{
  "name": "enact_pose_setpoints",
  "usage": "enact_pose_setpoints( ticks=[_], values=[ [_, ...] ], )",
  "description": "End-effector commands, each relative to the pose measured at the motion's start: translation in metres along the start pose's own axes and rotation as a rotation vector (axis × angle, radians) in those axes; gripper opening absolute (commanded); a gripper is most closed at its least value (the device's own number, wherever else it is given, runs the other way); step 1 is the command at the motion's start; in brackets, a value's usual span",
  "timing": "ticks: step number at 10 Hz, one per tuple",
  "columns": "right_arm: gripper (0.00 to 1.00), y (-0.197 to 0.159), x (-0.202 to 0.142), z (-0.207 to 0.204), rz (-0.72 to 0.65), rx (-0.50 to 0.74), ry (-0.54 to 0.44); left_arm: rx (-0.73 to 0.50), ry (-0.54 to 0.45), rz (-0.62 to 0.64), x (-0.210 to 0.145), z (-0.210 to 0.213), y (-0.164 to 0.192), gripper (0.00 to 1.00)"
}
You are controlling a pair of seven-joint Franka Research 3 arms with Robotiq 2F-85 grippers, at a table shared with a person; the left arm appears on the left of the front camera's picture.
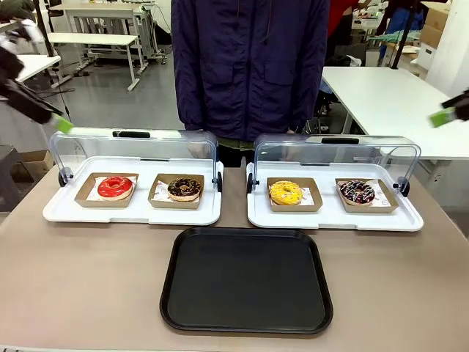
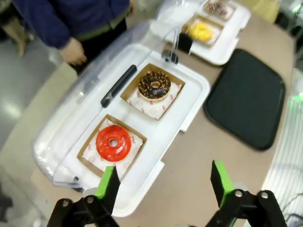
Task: Move the second donut from the left to the tray.
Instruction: Pick up the Paper togo box containing the Donut indicated by the person and place it on the Handle tray.
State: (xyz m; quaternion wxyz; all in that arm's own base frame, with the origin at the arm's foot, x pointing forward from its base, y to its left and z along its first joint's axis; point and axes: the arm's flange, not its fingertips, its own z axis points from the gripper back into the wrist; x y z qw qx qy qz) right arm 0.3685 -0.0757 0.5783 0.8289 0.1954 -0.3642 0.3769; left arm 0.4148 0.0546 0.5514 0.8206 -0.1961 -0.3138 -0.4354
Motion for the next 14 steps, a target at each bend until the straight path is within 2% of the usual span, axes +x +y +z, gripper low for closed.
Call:
enact_pose_setpoints(
  ticks=[1, 3, 5, 8, 10, 12, 14],
  values=[
    [1.0, -0.025, -0.023, 0.018, 0.025, 0.085, -0.092, -0.117, -0.109, -0.056, -0.034, 0.019, 0.038, 1.0],
    [1.0, -0.034, -0.044, 0.032, 0.073, 0.122, -0.155, -0.15, -0.229, -0.121, -0.071, 0.035, 0.067, 1.0],
    [1.0, -0.047, -0.066, 0.037, 0.062, 0.186, -0.202, -0.126, -0.281, -0.125, -0.092, 0.036, 0.079, 1.0],
    [1.0, -0.049, -0.072, 0.032, 0.104, 0.199, -0.271, -0.113, -0.292, -0.17, -0.097, 0.038, 0.075, 1.0],
    [1.0, -0.043, -0.072, 0.033, 0.115, 0.202, -0.28, -0.099, -0.305, -0.178, -0.1, 0.04, 0.074, 1.0],
    [1.0, -0.053, -0.074, 0.031, 0.098, 0.187, -0.283, -0.08, -0.314, -0.183, -0.097, 0.04, 0.072, 1.0],
    [1.0, -0.055, -0.074, 0.03, 0.098, 0.187, -0.288, -0.038, -0.302, -0.145, -0.096, 0.039, 0.07, 1.0]
  ],
)
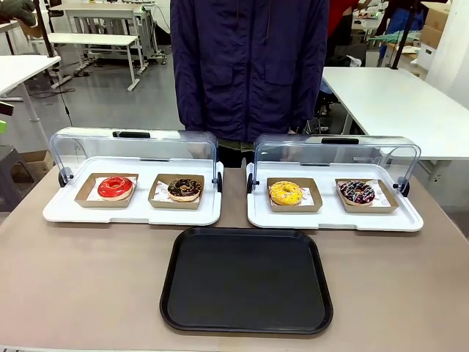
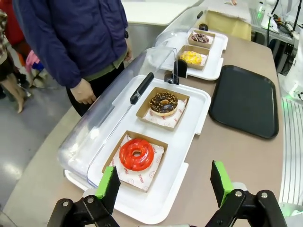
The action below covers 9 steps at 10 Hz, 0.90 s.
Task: Move the second donut from the left to the tray.
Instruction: Pick up the Paper togo box containing the Donut indicated by the person and place it on the Handle tray.
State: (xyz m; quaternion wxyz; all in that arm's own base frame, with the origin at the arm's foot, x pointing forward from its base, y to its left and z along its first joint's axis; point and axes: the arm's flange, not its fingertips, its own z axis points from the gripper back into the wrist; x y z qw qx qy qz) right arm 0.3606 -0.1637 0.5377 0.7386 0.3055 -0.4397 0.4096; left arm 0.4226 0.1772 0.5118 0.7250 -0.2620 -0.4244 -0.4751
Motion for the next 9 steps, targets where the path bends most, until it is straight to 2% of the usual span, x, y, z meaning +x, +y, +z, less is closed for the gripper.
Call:
enact_pose_setpoints(
  ticks=[1, 9],
  values=[
    [1.0, 0.0028, 0.0009, 0.0001, 0.005, 0.004, 0.0, -0.012, 0.0, -0.001, -0.0003, -0.0005, -0.0003, 1.0],
    [1.0, 0.0028, 0.0009, 0.0001, 0.005, 0.004, 0.0, -0.012, 0.0, -0.001, -0.0003, -0.0005, -0.0003, 1.0]
  ],
)
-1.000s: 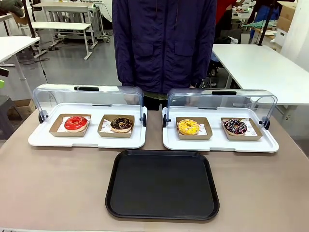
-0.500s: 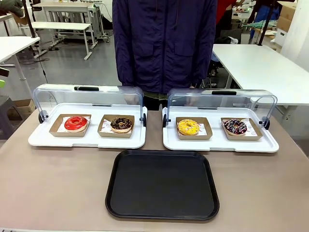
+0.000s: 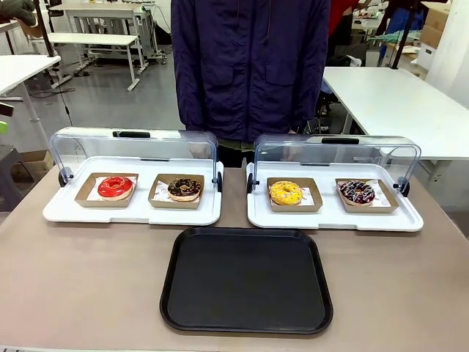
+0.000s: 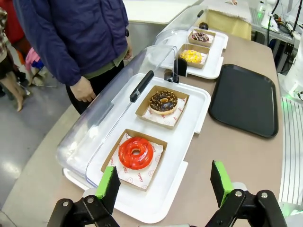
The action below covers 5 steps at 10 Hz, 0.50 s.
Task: Move the second donut from the left to the tray.
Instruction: Pick up the Paper togo box containing the Donut indicated by the person and place it on the Handle tray.
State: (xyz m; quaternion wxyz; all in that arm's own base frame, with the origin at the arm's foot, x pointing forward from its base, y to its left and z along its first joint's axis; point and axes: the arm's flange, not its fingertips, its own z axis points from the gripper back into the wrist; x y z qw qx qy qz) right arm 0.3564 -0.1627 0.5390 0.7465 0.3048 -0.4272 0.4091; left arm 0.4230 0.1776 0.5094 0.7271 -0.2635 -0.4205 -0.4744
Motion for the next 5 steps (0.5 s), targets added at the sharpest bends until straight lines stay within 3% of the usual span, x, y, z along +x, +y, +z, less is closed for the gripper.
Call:
enact_pose_setpoints(
  ticks=[1, 5],
  values=[
    [1.0, -0.0015, 0.0007, -0.0013, 0.019, 0.0, -0.025, -0.008, -0.006, -0.008, 0.0019, 0.0005, -0.0007, 1.0],
    [1.0, -0.0015, 0.0007, -0.0013, 0.019, 0.0, -0.025, -0.008, -0.006, -0.008, 0.0019, 0.0005, -0.0007, 1.0]
  ],
)
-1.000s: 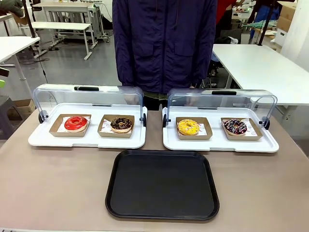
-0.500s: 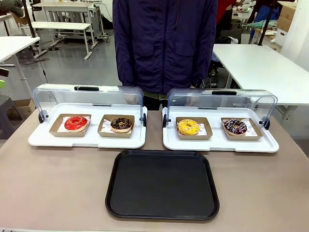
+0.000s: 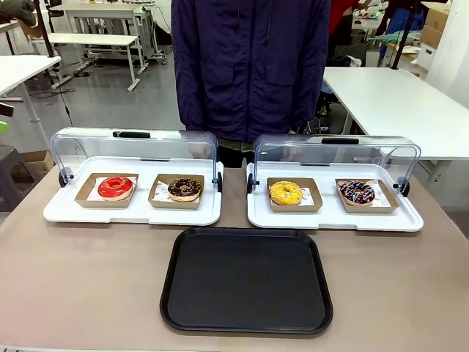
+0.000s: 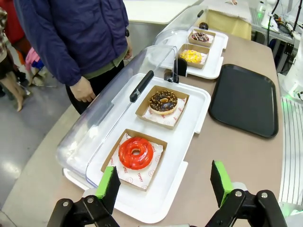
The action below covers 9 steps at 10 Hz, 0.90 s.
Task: Move the second donut from the left to the tray.
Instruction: Pick up the Paper togo box containing the Donut indicated by the person and place it on the Handle tray.
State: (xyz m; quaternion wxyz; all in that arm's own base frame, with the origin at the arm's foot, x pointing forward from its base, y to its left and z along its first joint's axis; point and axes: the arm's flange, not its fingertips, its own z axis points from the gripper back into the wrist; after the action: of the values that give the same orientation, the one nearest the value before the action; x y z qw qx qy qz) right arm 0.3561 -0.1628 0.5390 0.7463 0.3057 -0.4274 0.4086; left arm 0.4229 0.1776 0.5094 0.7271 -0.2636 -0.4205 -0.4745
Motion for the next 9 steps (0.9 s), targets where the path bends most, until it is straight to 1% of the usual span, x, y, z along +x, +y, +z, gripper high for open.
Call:
enact_pose_setpoints(
  ticks=[1, 9],
  values=[
    [1.0, -0.0017, 0.0008, -0.0015, 0.02, -0.001, -0.024, -0.008, -0.006, -0.008, 0.0019, 0.0006, -0.0007, 1.0],
    [1.0, -0.0017, 0.0008, -0.0015, 0.02, -0.001, -0.024, -0.008, -0.006, -0.008, 0.0019, 0.0006, -0.0007, 1.0]
  ],
)
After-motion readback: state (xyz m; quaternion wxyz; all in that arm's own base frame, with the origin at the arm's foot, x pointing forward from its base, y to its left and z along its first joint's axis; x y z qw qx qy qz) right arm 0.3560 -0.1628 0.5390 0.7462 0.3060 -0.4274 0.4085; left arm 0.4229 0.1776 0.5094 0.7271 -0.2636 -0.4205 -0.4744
